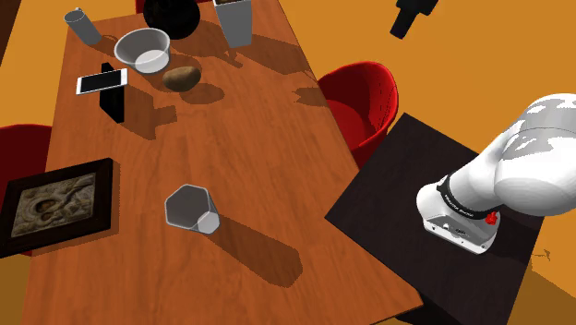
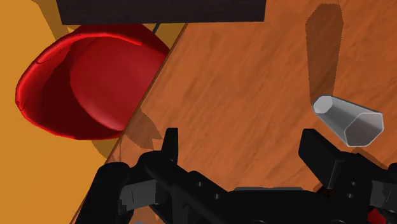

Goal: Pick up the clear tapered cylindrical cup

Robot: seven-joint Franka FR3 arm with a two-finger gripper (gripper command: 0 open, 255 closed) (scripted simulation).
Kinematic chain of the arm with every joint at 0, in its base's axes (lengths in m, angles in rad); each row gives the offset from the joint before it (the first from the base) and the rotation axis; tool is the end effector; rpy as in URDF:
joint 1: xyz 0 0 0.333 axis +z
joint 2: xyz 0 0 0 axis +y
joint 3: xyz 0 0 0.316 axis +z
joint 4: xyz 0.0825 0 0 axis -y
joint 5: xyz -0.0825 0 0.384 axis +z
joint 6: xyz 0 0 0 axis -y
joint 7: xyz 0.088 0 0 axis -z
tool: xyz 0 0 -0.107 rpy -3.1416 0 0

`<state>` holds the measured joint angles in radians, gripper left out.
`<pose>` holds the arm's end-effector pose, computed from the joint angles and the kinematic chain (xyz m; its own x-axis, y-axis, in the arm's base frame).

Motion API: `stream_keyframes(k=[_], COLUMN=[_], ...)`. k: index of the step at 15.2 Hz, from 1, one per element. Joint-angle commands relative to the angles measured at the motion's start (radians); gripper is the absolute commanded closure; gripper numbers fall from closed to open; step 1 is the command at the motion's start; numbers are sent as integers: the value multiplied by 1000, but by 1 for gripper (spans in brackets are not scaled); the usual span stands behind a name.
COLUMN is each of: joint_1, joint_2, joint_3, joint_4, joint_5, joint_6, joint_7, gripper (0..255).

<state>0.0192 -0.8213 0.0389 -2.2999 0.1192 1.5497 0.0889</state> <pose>0.2938 0.0347 0.6259 0.9973 -0.0384 0.0624 -0.0323 -0.9949 -0.0960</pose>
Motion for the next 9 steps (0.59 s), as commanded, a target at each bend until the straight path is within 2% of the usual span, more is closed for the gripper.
stream_keyframes(k=[1,9], joint_1=[0,37], joint_2=[0,93], joint_3=[0,143], joint_4=[0,-105], joint_5=[0,91], joint_6=[0,232], joint_7=[0,121], gripper=[0,0])
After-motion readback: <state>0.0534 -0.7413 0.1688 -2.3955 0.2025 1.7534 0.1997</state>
